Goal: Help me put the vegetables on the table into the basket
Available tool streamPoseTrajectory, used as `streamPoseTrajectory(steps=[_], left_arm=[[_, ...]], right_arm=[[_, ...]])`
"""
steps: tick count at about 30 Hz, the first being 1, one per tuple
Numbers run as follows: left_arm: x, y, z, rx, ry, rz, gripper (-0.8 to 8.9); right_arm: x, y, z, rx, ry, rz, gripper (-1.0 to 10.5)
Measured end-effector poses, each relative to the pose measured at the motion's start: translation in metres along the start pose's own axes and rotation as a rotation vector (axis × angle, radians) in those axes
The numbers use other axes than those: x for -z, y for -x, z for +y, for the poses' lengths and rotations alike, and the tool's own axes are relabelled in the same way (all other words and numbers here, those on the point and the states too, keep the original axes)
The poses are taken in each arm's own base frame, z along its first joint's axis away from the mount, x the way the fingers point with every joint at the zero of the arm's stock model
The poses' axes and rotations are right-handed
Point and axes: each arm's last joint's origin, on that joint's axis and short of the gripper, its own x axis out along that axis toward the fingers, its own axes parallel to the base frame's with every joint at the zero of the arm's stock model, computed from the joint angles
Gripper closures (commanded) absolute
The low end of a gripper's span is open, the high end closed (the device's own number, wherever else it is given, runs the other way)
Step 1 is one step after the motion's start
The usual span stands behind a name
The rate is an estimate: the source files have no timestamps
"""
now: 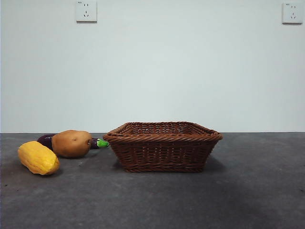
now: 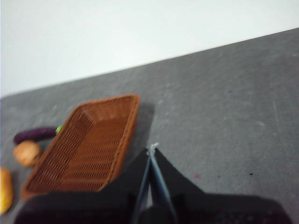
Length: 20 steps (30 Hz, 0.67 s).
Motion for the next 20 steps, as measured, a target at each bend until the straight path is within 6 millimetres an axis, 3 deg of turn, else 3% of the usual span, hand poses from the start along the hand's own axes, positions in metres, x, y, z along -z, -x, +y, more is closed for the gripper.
streamPoseTrajectory(steps=[7, 13, 20], left_arm=[[-0.044, 0.008, -0.013, 0.099, -0.066, 0.128, 8.2], [-0.073, 0.02, -0.024, 0.171, -0.113, 0.142, 8.2], [-0.08, 0.026, -0.028, 0.185, -0.124, 0.16, 8.19]], right_arm=[[-0.045, 0.013, 0.015, -0.068, 0.07, 0.151, 9.6], [-0.073, 0.022, 0.024, -0.114, 0.115, 0.218, 9.6], [-0.079, 0.02, 0.025, -0.114, 0.157, 0.303, 9.6]])
